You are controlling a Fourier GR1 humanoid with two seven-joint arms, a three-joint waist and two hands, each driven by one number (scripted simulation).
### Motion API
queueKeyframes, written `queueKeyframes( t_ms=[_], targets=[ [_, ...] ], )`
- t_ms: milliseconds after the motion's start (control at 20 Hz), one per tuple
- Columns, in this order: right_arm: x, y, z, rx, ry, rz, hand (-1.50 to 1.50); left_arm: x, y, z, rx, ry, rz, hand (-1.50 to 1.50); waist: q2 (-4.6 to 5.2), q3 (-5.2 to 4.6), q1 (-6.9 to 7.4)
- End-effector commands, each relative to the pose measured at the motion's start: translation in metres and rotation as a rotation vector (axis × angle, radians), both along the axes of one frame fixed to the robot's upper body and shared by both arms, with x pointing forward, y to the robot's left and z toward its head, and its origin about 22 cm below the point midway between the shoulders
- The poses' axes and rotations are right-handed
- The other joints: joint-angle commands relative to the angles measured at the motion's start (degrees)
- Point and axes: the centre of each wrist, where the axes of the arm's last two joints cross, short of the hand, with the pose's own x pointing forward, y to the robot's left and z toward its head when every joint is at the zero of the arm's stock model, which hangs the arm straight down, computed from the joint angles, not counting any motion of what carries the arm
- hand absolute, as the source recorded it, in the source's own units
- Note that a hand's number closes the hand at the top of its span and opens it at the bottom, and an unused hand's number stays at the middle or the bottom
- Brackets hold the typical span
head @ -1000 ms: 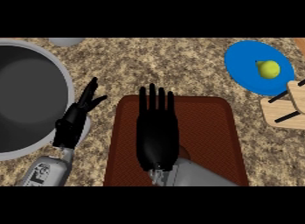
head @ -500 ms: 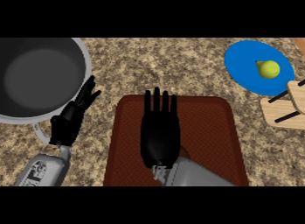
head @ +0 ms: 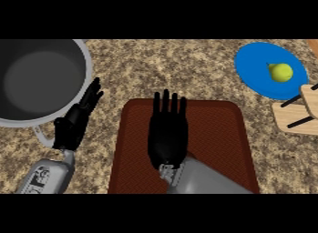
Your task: Pick the bell pepper from the tray and place it in the tiered shelf
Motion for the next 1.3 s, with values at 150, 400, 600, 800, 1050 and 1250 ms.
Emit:
queueKeyframes(
  t_ms=[150, 400, 600, 800, 1050, 1250],
  targets=[
    [0.001, -0.001, -0.014, -0.058, 0.029, -0.171, -1.50, -0.005, 0.016, -0.009, 0.013, -0.001, 0.030, 0.00, 0.00, -0.02, -0.53],
    [0.008, -0.002, -0.023, -0.054, 0.032, -0.182, -1.50, 0.008, -0.007, -0.006, 0.016, 0.005, 0.015, 0.00, 0.13, -0.01, -0.41],
    [0.014, -0.023, -0.050, -0.062, 0.056, -0.180, -1.50, -0.005, 0.009, -0.004, 0.008, 0.015, 0.005, 0.00, 0.05, 0.01, -0.48],
    [0.020, -0.012, -0.047, -0.042, 0.059, -0.175, -1.50, 0.008, 0.005, -0.016, 0.006, 0.000, 0.002, 0.00, 0.23, -0.02, -0.27],
    [0.016, -0.009, -0.058, -0.059, 0.073, -0.202, -1.50, -0.003, 0.011, -0.014, 0.001, 0.008, 0.013, 0.00, 0.19, 0.00, 0.27],
    [-0.003, -0.018, -0.064, -0.143, 0.145, -0.146, 1.50, -0.014, 0.010, -0.024, 0.037, 0.013, 0.016, 0.00, -0.04, -0.02, -0.72]
  ],
)
